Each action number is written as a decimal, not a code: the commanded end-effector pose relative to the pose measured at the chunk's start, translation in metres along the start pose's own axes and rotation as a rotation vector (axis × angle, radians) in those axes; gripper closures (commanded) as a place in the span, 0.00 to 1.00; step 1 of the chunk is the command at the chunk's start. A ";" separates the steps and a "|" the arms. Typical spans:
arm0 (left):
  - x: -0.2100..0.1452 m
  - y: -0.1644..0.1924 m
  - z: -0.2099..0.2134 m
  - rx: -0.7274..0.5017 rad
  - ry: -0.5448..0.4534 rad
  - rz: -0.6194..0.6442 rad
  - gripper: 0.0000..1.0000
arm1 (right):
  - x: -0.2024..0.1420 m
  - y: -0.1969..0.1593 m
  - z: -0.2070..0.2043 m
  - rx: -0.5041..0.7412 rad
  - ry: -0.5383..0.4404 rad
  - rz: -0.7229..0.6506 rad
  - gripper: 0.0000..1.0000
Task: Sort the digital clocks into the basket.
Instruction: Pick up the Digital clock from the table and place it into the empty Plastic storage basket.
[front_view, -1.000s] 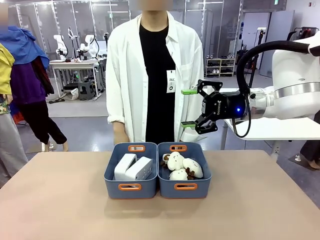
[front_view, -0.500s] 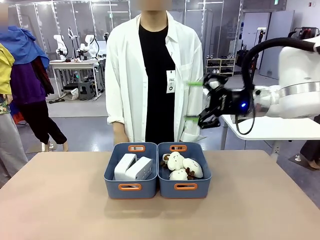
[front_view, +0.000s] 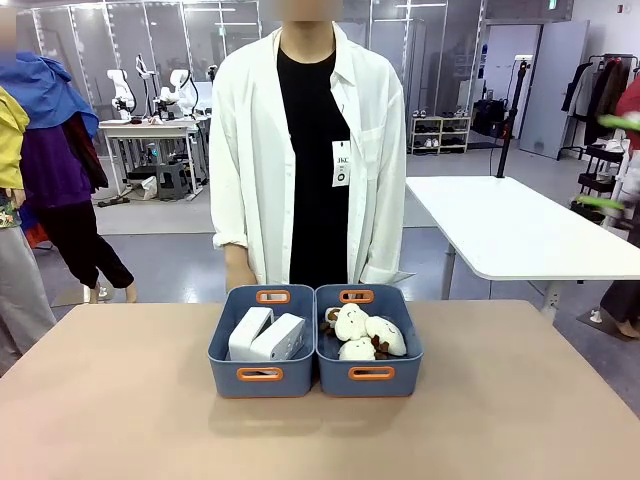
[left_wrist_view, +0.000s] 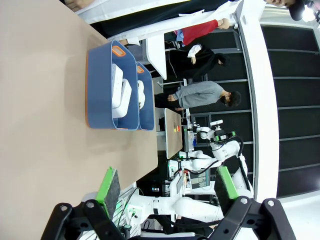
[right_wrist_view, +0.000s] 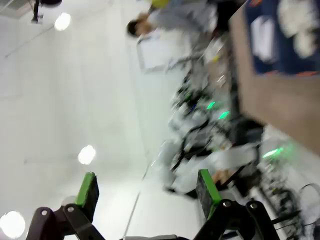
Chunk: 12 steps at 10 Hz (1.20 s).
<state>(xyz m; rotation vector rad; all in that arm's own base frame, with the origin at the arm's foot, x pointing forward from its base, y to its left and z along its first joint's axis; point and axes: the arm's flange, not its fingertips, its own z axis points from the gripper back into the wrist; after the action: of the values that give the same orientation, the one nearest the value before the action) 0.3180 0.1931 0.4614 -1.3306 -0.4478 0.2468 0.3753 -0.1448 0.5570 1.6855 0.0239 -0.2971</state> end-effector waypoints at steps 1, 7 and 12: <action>-0.004 -0.004 0.004 -0.001 0.010 0.014 0.03 | 0.022 -0.005 0.056 -0.286 -0.251 0.244 0.00; -0.004 -0.004 0.004 -0.001 0.010 0.014 0.03 | 0.028 0.000 0.134 -0.399 -0.372 0.363 0.00; -0.004 -0.004 0.004 -0.001 0.010 0.014 0.03 | 0.028 0.000 0.134 -0.399 -0.372 0.363 0.00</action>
<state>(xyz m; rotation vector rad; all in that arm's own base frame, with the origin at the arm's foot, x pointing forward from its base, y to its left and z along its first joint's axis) 0.3178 0.1933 0.4615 -1.3307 -0.4485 0.2473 0.3799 -0.2806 0.5333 1.1916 -0.4782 -0.2989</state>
